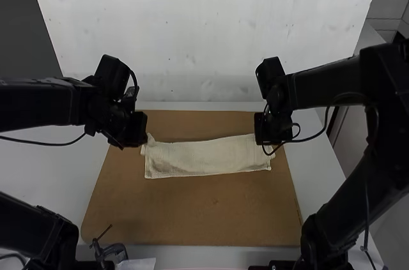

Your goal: Fold the towel.

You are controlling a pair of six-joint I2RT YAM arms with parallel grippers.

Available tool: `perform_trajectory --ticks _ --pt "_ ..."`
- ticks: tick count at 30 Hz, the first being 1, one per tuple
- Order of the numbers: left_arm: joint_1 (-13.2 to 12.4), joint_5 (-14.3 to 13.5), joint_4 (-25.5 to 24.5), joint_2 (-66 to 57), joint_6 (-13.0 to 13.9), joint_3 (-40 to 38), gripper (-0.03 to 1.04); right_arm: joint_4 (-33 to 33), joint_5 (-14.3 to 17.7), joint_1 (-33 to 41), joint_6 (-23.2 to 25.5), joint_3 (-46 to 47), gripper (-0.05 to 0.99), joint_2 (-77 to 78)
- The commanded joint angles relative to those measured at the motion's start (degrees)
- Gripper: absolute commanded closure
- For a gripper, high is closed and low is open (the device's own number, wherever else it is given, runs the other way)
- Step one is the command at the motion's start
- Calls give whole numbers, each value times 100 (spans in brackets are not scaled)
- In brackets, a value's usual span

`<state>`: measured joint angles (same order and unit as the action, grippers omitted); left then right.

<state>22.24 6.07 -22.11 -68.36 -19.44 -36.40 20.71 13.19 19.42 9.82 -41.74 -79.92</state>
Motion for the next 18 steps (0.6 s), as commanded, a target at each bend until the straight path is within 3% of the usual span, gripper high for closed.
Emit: perform_trajectory --ticks 1,4,18 --pt "132 53 -74 218 -130 142 100 38 87 18 -51 34 92 249" --pt "132 53 22 156 -139 239 100 -146 131 9 -42 87 92 196" --pt "-282 53 1341 -1189 -139 81 99 -1095 210 -474 -33 -274 92 -1043"
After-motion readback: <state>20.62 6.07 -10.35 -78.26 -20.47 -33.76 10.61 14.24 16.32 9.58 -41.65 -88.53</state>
